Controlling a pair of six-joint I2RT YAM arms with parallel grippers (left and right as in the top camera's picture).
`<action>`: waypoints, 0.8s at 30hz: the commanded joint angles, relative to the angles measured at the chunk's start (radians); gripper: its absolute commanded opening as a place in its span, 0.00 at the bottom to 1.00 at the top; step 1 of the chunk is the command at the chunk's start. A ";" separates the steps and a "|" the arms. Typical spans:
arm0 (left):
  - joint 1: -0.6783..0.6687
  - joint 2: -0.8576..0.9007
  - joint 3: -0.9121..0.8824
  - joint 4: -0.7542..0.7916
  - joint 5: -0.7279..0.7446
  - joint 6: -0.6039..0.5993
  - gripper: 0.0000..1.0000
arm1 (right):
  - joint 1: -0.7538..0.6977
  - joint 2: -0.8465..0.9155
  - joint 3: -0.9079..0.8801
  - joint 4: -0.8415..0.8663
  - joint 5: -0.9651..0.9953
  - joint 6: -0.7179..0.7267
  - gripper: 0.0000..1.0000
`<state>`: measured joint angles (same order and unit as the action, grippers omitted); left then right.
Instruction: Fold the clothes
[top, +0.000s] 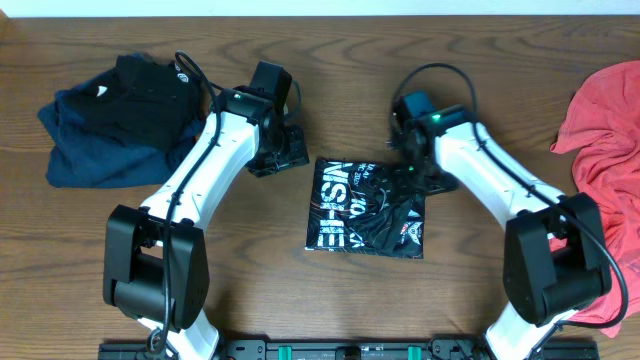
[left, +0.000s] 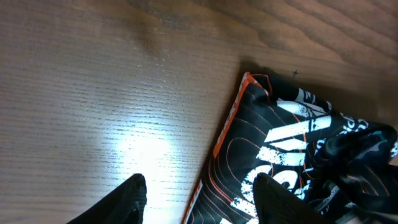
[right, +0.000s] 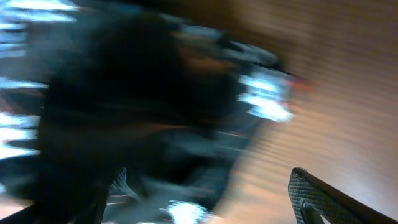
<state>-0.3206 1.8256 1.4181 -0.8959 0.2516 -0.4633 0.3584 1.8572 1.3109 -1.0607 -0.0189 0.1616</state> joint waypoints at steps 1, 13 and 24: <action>0.001 0.008 -0.009 -0.013 -0.010 0.014 0.57 | -0.051 0.001 -0.004 -0.029 0.275 0.162 0.91; 0.001 0.008 -0.009 -0.020 -0.010 0.014 0.57 | -0.073 -0.064 0.014 -0.008 0.004 0.052 0.93; 0.001 0.008 -0.009 -0.019 -0.010 0.014 0.57 | 0.036 -0.206 0.018 0.150 -0.372 -0.114 0.90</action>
<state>-0.3206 1.8256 1.4181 -0.9119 0.2516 -0.4633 0.3603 1.6329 1.3266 -0.9039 -0.2630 0.1272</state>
